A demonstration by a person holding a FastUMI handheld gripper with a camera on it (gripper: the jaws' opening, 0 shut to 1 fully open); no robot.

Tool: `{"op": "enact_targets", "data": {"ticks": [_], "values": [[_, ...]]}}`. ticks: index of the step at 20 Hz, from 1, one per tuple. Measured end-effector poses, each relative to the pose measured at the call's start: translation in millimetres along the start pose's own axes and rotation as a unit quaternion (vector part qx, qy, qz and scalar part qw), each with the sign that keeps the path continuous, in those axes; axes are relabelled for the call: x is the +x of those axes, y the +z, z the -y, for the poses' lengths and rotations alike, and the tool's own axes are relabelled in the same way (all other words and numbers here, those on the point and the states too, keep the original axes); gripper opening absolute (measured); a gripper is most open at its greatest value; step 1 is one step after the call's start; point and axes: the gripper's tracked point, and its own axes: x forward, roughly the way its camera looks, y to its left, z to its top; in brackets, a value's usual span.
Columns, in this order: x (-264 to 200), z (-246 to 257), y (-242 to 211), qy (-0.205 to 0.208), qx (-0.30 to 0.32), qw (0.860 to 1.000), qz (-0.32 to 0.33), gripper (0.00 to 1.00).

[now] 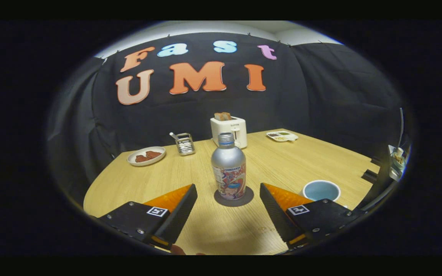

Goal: Take the bottle from table, then pour the juice into the cup, finally place the bottle on the coaster

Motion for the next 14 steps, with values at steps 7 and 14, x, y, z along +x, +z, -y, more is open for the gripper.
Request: {"op": "enact_targets", "data": {"ticks": [7,14], "values": [[-93,-68,23,0.096,-0.015,0.993,0.065,0.97],[-157,-116,21,0.163,-0.056,0.978,0.117,0.97]]}}
